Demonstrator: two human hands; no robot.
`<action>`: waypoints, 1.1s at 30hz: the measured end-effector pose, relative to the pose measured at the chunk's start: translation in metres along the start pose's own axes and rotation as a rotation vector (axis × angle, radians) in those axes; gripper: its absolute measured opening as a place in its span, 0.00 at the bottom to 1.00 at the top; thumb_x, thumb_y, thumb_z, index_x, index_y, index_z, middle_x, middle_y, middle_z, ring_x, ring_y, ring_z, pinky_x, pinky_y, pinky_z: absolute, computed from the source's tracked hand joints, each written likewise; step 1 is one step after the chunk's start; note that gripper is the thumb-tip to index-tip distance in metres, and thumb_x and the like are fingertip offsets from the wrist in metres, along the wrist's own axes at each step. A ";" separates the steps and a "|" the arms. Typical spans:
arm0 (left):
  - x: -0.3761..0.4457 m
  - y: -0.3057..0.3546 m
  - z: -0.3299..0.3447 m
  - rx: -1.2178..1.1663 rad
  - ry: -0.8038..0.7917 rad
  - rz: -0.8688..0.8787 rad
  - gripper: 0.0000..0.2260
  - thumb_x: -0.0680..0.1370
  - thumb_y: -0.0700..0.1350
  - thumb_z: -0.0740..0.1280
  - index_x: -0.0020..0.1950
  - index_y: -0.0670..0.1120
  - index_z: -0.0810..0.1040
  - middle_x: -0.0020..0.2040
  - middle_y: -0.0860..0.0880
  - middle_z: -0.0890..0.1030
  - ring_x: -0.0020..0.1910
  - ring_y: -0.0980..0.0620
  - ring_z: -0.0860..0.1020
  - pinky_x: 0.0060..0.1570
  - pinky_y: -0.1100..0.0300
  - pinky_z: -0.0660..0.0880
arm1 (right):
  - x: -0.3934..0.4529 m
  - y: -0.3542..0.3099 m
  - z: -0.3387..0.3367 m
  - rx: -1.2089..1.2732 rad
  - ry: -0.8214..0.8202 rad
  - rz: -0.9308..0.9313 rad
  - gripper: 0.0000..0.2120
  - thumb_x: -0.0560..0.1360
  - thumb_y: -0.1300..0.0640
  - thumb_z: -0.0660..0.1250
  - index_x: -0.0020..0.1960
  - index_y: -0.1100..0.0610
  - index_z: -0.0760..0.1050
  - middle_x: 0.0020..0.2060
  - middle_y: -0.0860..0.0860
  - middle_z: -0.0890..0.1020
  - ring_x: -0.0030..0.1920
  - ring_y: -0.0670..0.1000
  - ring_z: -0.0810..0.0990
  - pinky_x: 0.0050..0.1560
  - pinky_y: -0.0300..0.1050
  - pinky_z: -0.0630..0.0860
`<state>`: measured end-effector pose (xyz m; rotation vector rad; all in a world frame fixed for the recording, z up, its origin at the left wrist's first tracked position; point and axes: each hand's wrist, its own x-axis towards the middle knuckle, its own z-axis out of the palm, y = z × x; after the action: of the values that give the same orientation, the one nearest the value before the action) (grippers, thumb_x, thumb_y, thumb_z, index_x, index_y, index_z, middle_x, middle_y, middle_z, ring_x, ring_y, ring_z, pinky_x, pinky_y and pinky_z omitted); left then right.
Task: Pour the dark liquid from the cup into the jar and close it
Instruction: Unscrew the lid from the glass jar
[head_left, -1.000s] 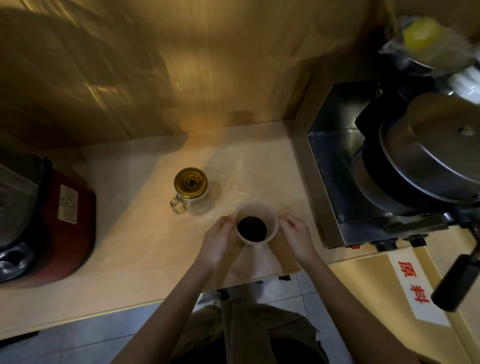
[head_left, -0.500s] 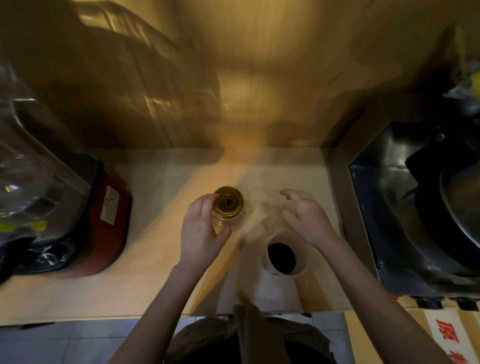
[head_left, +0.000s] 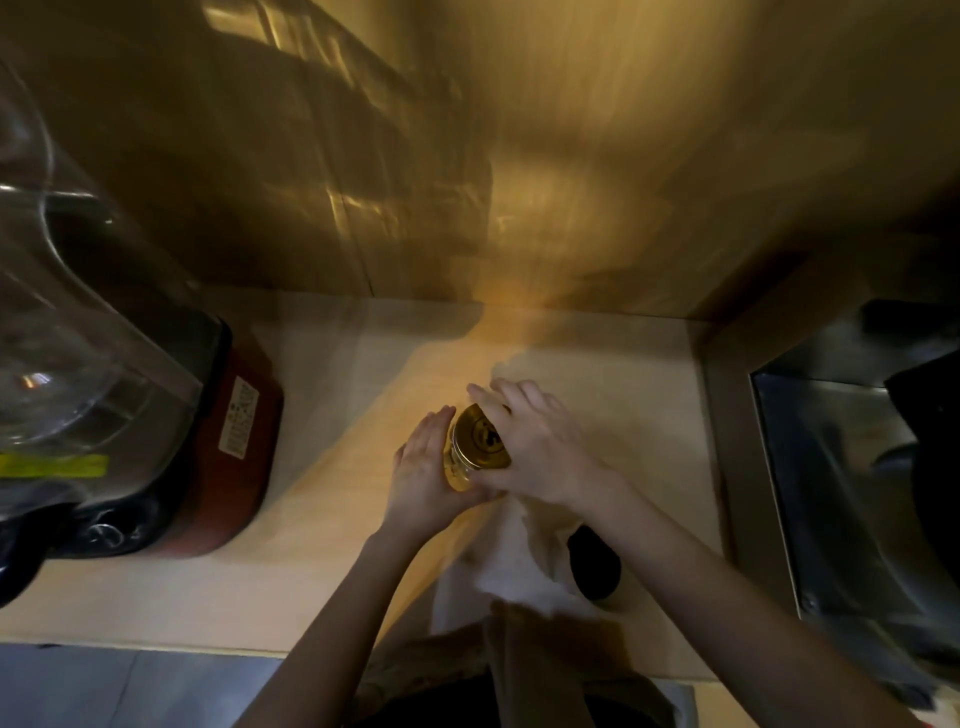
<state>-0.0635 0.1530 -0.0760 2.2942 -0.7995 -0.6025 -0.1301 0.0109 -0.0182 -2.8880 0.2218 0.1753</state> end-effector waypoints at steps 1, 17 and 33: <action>0.001 -0.002 0.002 -0.049 0.001 0.002 0.47 0.58 0.65 0.68 0.72 0.47 0.59 0.71 0.46 0.67 0.71 0.48 0.65 0.68 0.46 0.64 | 0.000 0.000 0.001 0.005 0.005 -0.007 0.41 0.68 0.40 0.69 0.75 0.55 0.58 0.67 0.56 0.68 0.66 0.57 0.65 0.64 0.51 0.66; 0.008 -0.012 0.009 -0.271 -0.033 -0.028 0.42 0.58 0.58 0.76 0.68 0.52 0.64 0.65 0.52 0.74 0.63 0.54 0.72 0.61 0.53 0.73 | -0.010 0.076 -0.001 0.940 0.075 0.344 0.37 0.58 0.65 0.80 0.62 0.52 0.69 0.55 0.50 0.73 0.52 0.50 0.76 0.52 0.41 0.73; 0.007 -0.008 0.010 -0.331 -0.043 -0.043 0.41 0.57 0.59 0.74 0.66 0.56 0.63 0.61 0.58 0.73 0.59 0.61 0.71 0.56 0.71 0.68 | 0.002 0.089 0.073 0.436 0.028 0.301 0.40 0.60 0.53 0.77 0.69 0.57 0.66 0.63 0.53 0.74 0.64 0.55 0.68 0.60 0.45 0.63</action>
<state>-0.0613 0.1495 -0.0903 2.0049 -0.6197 -0.7461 -0.1502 -0.0569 -0.1092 -2.4126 0.6181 0.1206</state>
